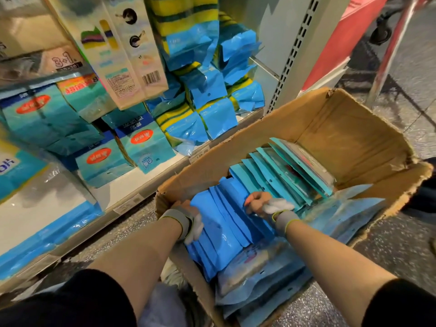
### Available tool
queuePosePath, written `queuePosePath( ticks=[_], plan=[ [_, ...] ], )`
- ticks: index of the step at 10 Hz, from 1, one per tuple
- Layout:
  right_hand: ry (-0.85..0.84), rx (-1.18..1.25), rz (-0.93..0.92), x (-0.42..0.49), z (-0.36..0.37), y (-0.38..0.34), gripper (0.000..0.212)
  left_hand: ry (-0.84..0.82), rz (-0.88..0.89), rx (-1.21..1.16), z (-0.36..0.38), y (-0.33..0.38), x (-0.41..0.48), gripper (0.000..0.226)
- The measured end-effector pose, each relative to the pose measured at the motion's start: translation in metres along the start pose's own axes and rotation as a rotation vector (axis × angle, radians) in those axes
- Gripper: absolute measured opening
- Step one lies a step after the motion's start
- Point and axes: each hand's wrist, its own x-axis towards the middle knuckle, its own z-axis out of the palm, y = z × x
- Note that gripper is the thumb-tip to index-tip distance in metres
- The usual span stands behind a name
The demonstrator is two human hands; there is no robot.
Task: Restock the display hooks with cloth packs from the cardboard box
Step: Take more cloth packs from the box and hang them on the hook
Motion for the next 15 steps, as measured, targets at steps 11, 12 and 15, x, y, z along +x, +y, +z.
queuePosePath(
  ticks=[11, 12, 15],
  plan=[
    [0.172, -1.076, -0.411, -0.191, -0.052, -0.221, 0.051, 0.794, 0.214, -0.536, -0.093, -0.047, -0.242, 0.02],
    [0.161, -0.999, -0.512, -0.246, -0.055, -0.249, 0.04, 0.946, 0.186, -0.621, -0.084, -0.058, -0.283, 0.015],
    [0.196, -0.88, -0.859, -0.374, -0.04, -0.351, 0.035, 1.337, 0.06, -0.644, -0.059, -0.102, -0.441, 0.003]
  ],
)
